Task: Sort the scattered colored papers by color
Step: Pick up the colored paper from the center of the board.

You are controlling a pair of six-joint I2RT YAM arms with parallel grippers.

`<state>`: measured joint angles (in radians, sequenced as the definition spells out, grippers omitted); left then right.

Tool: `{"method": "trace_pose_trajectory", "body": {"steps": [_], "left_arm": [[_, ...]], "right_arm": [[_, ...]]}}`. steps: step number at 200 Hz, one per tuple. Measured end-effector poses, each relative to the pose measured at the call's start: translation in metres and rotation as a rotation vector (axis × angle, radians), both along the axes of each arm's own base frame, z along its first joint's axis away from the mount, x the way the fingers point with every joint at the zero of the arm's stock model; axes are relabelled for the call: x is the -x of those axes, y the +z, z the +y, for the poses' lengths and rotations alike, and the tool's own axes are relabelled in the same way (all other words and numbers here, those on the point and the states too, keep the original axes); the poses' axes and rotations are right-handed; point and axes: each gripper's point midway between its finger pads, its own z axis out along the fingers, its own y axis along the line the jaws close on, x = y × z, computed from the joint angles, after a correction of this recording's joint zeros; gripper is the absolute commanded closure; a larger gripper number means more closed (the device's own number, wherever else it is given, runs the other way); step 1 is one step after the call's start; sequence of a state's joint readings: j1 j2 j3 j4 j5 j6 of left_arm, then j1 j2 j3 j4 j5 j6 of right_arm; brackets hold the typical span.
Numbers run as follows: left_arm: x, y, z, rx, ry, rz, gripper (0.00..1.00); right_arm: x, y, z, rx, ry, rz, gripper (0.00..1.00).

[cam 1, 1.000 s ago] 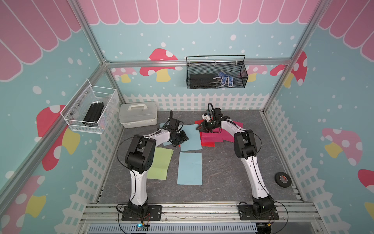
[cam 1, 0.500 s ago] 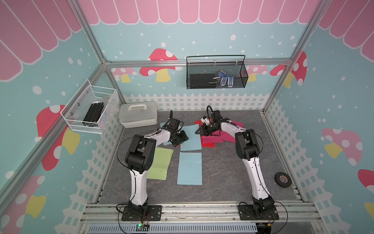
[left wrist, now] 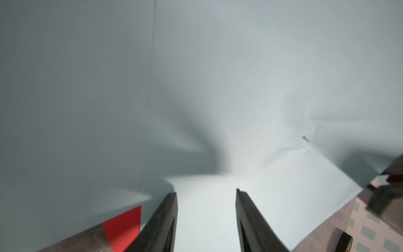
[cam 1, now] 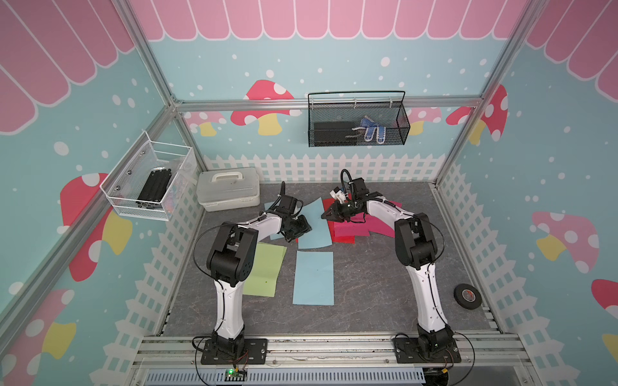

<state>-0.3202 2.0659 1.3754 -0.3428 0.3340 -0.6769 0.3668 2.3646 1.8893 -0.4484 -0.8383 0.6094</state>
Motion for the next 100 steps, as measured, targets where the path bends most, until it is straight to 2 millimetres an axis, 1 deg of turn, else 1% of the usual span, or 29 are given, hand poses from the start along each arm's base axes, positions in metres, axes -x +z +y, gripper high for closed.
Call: {"method": "trace_pose_trajectory", "body": {"steps": [17, 36, 69, 85, 100], "left_arm": [[0.0, 0.0, 0.0, 0.0, 0.0, 0.0, 0.53], [0.0, 0.0, 0.0, 0.0, 0.0, 0.0, 0.53], [0.0, 0.0, 0.0, 0.0, 0.0, 0.0, 0.52], [-0.001, 0.0, 0.0, 0.001, 0.0, -0.001, 0.53], [-0.001, 0.0, 0.0, 0.001, 0.0, -0.001, 0.53]], "right_arm": [[0.008, -0.011, 0.0, 0.02, 0.004, 0.024, 0.74], [0.011, -0.017, 0.0, 0.04, 0.008, 0.029, 0.74], [0.011, -0.02, -0.003, 0.064, 0.007, 0.016, 0.9], [0.01, -0.022, -0.004, 0.075, 0.007, 0.007, 0.94], [0.01, -0.023, -0.005, 0.082, 0.008, 0.004, 1.0]]}}
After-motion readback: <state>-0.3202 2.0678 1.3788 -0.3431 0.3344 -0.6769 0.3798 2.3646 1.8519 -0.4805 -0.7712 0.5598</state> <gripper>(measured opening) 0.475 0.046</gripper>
